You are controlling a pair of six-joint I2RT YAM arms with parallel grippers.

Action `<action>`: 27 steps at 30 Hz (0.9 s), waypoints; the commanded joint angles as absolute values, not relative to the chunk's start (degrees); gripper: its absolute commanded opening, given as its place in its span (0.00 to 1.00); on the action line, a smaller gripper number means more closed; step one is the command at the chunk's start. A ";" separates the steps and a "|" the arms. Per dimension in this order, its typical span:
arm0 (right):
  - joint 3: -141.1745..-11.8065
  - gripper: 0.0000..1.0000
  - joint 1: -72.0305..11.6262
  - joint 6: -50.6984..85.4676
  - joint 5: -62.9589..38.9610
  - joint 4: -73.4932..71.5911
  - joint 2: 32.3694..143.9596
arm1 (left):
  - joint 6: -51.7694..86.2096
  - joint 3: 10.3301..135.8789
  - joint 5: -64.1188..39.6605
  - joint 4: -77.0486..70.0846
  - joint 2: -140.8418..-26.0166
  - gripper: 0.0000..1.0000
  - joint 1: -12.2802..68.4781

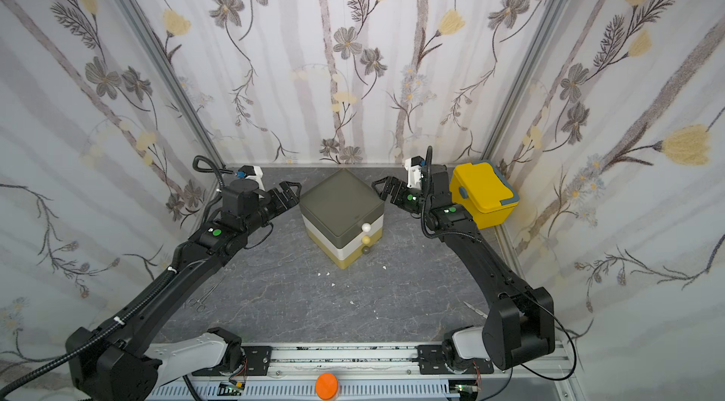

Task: Take the mice out of the drawer
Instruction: Adjust the storage box at the center of the board.

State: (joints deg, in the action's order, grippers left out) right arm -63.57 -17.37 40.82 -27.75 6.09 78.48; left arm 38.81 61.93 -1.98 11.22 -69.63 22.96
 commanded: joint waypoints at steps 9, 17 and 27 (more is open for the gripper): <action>-62.35 0.99 -22.14 46.85 -27.67 -3.13 81.56 | 33.62 68.86 -13.73 9.19 -80.96 0.97 19.02; -67.81 0.99 -23.97 46.05 -28.83 -5.92 87.36 | 33.36 67.86 -13.01 11.93 -81.19 0.94 18.72; -75.58 0.99 -25.93 45.51 -32.25 -9.59 96.02 | 33.55 64.34 -6.02 18.56 -73.94 0.94 18.75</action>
State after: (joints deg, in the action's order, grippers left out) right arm -73.95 -25.65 45.34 -28.75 -4.36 95.04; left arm 34.00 64.84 -9.04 16.16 -75.66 18.72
